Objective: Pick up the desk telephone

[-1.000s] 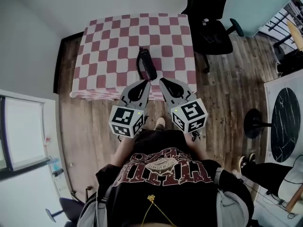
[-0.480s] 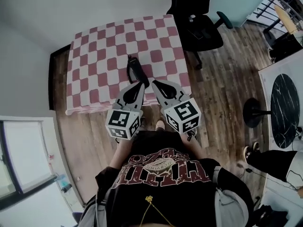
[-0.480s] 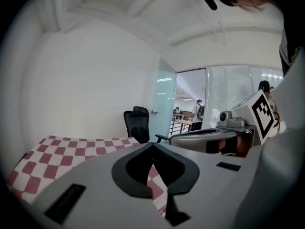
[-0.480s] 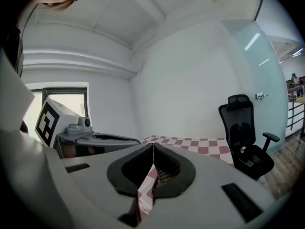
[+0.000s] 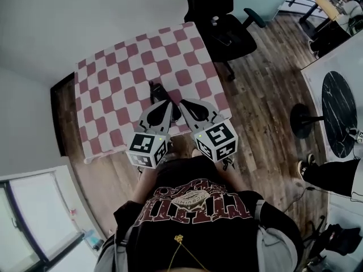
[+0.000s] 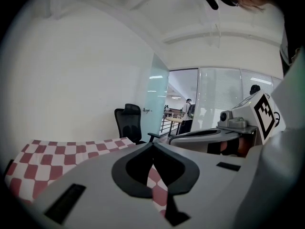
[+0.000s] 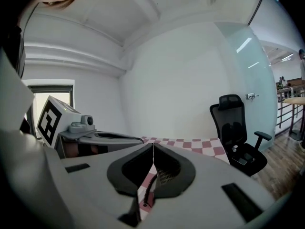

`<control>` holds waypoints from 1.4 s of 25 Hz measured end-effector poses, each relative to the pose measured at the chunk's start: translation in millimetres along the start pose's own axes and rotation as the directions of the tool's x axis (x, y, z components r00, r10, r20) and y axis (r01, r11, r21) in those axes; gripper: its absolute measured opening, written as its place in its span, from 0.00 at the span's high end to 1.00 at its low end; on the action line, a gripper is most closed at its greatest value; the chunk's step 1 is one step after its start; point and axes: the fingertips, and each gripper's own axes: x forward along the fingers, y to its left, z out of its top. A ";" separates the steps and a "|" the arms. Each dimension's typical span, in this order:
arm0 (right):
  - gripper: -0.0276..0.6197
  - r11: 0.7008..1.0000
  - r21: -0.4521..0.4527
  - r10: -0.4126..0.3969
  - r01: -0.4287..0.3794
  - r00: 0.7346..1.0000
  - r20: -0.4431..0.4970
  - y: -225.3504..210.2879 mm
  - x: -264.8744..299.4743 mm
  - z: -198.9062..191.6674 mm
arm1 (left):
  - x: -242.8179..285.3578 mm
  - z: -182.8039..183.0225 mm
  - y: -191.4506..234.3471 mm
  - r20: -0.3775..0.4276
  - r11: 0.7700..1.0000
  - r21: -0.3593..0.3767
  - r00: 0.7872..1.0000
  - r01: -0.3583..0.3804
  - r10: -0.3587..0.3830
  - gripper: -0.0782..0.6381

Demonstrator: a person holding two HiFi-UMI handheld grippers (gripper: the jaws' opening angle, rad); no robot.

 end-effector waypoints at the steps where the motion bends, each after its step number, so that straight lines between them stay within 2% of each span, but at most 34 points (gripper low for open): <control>1: 0.93 1.000 0.003 -0.010 0.010 1.000 -0.003 -0.8 4.6 0.2 | 1.8 0.3 4.5 -0.004 1.000 0.001 1.000 0.011 -0.011 0.89; 7: 0.93 0.998 0.012 -0.066 0.066 0.998 -0.016 -3.0 30.1 3.9 | 4.9 0.9 33.2 -0.024 0.998 -0.004 0.998 0.057 -0.057 0.89; 13: 0.93 0.994 0.011 -0.112 0.112 0.993 -0.028 -11.8 61.9 5.5 | 5.0 1.7 79.0 -0.021 0.999 0.000 0.999 0.049 -0.049 0.89; 20: 0.93 0.988 0.010 -0.153 0.154 0.983 -0.100 -9.0 86.7 -21.2 | -2.9 -17.0 111.4 -0.055 0.998 -0.004 0.997 0.057 -0.057 0.89; 24: 0.93 0.983 0.031 -0.174 0.179 0.976 -0.133 -10.9 94.7 -35.2 | 0.5 -30.7 117.2 -0.078 0.996 -0.041 0.994 0.075 -0.078 0.89; 28: 0.93 0.984 0.032 -0.170 0.178 0.971 -0.168 -10.8 102.1 -47.6 | 3.7 -38.2 123.6 -0.100 0.995 -0.063 0.992 0.075 -0.081 0.89; 35: 0.93 0.992 -0.007 -0.121 0.123 0.962 -0.244 -13.5 116.7 -64.6 | 10.5 -47.5 137.6 -0.129 0.994 -0.110 0.991 0.009 -0.023 0.89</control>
